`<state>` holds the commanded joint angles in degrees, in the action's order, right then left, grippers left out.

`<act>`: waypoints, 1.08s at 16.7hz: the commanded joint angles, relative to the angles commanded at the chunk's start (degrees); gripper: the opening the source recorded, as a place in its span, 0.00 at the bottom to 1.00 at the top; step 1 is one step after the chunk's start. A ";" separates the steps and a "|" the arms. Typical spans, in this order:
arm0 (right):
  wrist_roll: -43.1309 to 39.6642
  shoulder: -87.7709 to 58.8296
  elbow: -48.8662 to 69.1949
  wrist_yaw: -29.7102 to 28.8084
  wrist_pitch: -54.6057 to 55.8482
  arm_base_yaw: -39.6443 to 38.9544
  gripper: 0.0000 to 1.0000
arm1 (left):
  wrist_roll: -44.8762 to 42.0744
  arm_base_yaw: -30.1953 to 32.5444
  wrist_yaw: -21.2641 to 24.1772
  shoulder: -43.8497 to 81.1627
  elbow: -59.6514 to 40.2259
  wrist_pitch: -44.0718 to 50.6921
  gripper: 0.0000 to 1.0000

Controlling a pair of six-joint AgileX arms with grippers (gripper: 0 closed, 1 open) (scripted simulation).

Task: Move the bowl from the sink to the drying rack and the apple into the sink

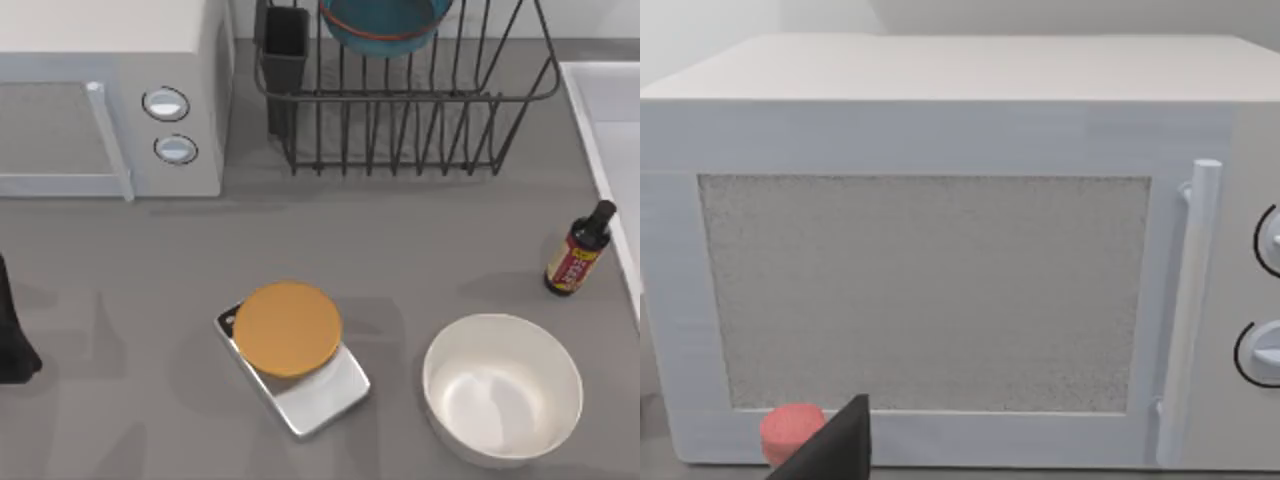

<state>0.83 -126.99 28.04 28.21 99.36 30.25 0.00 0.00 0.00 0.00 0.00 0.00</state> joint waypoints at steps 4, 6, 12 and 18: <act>0.00 0.00 0.00 0.00 0.00 0.00 1.00 | 0.00 0.00 0.00 0.00 0.00 0.00 1.00; 0.00 0.00 0.00 0.00 0.00 0.00 1.00 | 0.00 0.00 0.00 0.00 0.00 0.00 1.00; 0.00 0.02 0.04 0.00 -0.01 -0.02 1.00 | 0.00 0.00 0.00 0.00 0.00 0.00 1.00; -1.97 9.31 -6.22 -3.36 -11.70 -3.16 1.00 | 0.00 0.00 0.00 0.00 0.00 0.00 1.00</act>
<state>-1.13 -117.68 21.82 24.85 87.67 27.09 0.00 0.00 0.00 0.00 0.00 0.00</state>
